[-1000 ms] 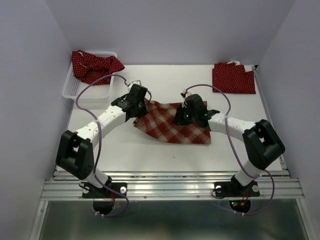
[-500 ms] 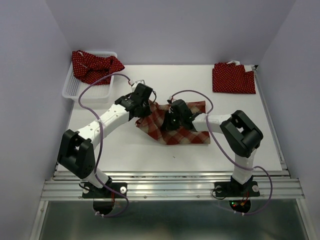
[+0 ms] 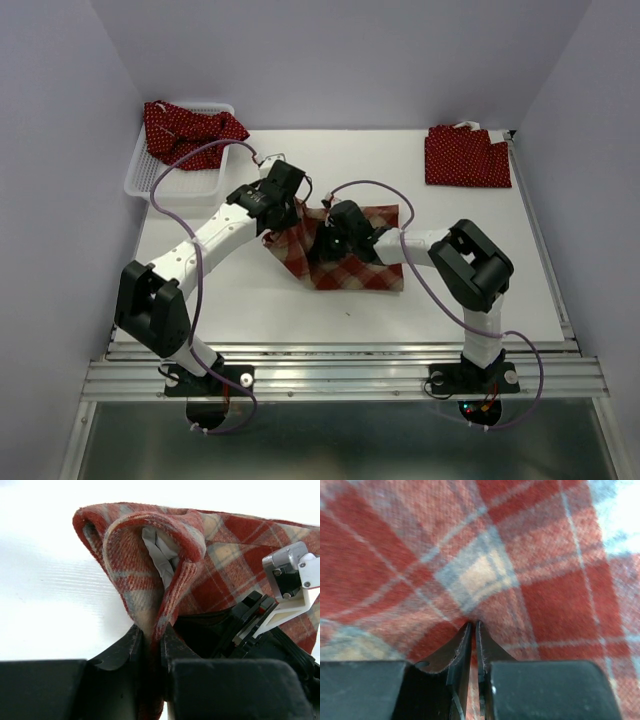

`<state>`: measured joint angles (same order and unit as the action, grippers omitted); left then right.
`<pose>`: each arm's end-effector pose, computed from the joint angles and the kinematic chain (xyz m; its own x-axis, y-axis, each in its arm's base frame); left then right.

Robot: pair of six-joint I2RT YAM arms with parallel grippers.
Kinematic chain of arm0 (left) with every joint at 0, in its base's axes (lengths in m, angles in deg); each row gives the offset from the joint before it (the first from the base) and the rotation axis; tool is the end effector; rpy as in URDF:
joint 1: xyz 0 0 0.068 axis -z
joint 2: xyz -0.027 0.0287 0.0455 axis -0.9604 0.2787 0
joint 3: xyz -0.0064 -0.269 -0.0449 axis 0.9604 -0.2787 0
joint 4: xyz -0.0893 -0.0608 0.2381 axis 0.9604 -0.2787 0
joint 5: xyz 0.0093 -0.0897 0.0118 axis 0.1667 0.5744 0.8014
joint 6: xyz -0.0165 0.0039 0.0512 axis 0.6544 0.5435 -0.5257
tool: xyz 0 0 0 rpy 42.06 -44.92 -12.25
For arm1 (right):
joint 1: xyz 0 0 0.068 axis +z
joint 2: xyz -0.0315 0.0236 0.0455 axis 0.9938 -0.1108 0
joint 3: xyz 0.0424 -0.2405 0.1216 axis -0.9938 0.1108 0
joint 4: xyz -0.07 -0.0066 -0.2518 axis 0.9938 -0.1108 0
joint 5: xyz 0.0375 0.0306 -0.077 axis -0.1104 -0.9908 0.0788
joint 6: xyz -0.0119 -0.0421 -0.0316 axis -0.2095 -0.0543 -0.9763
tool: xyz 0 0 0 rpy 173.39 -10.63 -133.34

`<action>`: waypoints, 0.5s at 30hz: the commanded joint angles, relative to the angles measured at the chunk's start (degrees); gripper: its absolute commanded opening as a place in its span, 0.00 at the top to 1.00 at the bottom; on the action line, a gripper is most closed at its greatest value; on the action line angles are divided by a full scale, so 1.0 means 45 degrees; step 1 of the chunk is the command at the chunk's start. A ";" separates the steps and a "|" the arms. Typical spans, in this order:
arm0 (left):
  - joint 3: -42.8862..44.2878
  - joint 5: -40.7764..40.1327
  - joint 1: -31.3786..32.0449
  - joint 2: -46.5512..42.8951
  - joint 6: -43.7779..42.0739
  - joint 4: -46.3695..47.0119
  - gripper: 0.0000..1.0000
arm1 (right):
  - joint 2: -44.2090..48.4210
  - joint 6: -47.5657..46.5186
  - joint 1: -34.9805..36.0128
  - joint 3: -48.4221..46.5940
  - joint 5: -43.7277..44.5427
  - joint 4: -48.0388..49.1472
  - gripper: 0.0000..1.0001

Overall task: Fold and stack the skirts
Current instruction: Fold the skirt

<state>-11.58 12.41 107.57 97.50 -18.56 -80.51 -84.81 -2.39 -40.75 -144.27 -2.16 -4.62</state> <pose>0.2852 -0.1788 0.2998 -0.7076 -0.1889 -0.6809 -0.0371 0.9722 -0.2311 0.2968 0.2874 0.1482 -0.8378 -0.0229 -0.5455 -0.3872 0.7294 0.5640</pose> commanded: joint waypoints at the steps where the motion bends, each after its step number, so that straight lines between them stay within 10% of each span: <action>1: 0.1065 -0.0919 0.0076 -0.0192 -0.0166 -0.0475 1.00 | 0.0660 0.0014 0.0136 -0.0143 0.0882 0.0203 0.86; 15: 0.1339 -0.0744 0.0076 0.0022 -0.0576 -0.0632 1.00 | 0.4175 -0.0784 -0.1660 0.2512 0.2541 -0.0986 0.83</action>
<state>-9.07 10.49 107.57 97.74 -20.09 -83.24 -69.92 -3.07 -44.79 -135.46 4.97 -6.46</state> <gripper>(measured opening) 0.223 0.173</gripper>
